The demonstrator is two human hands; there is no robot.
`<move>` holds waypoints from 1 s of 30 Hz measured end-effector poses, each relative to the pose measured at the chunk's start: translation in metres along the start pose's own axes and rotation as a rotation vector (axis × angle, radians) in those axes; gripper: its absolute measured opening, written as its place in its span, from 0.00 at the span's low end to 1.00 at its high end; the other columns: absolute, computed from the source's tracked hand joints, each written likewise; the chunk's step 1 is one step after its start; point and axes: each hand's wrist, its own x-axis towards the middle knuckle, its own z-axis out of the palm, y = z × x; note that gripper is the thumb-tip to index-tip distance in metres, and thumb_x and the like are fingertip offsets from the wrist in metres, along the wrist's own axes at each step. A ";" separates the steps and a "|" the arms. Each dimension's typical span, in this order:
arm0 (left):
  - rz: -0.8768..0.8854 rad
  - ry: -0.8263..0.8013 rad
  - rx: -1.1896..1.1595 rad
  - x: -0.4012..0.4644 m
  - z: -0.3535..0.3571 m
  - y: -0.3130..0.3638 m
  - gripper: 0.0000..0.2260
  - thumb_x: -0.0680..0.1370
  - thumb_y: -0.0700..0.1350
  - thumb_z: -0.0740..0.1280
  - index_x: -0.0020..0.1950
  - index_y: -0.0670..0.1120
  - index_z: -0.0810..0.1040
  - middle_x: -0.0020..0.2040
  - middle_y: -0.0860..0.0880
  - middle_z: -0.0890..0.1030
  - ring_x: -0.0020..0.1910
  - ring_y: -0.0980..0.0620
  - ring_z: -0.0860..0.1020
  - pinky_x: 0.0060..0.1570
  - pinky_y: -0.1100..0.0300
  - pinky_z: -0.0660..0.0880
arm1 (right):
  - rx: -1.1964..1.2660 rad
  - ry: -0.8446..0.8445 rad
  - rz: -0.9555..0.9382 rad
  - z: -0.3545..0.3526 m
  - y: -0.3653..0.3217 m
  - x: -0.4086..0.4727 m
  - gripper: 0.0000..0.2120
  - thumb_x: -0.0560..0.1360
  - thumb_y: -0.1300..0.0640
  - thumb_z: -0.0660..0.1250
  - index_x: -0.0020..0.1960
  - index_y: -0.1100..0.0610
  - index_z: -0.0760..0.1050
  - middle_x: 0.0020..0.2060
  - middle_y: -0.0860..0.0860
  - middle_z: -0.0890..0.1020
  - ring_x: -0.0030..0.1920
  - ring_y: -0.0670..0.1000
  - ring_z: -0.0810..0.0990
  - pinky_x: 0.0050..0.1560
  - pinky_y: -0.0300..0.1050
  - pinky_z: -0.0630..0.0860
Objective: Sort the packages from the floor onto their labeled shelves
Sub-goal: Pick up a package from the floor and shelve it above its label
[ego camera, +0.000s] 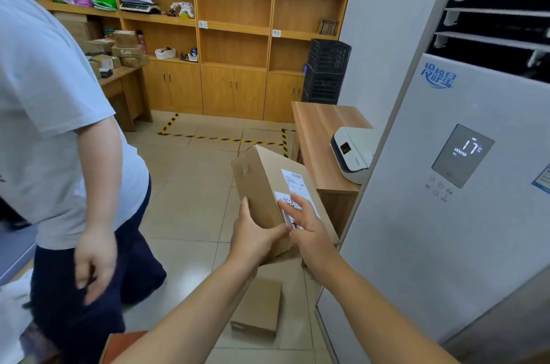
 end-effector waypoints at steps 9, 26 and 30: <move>-0.049 0.001 -0.024 0.009 -0.011 0.003 0.51 0.54 0.49 0.75 0.73 0.58 0.54 0.64 0.49 0.73 0.57 0.48 0.76 0.52 0.49 0.78 | -0.176 -0.020 -0.053 0.000 -0.001 -0.003 0.32 0.70 0.62 0.60 0.64 0.32 0.58 0.69 0.43 0.68 0.68 0.45 0.65 0.68 0.50 0.68; 0.045 -0.184 -0.228 0.018 -0.056 0.030 0.37 0.63 0.39 0.68 0.70 0.52 0.62 0.58 0.46 0.77 0.50 0.44 0.80 0.42 0.52 0.73 | -0.076 0.287 0.068 -0.076 0.017 0.006 0.37 0.71 0.54 0.70 0.74 0.48 0.53 0.69 0.50 0.67 0.65 0.53 0.69 0.65 0.54 0.72; 0.111 -0.103 -0.272 0.022 -0.052 0.026 0.31 0.61 0.41 0.69 0.63 0.53 0.68 0.63 0.49 0.69 0.61 0.51 0.73 0.46 0.55 0.74 | -0.068 0.284 -0.017 -0.082 0.015 0.007 0.37 0.70 0.57 0.71 0.73 0.47 0.55 0.66 0.48 0.69 0.62 0.50 0.71 0.63 0.53 0.74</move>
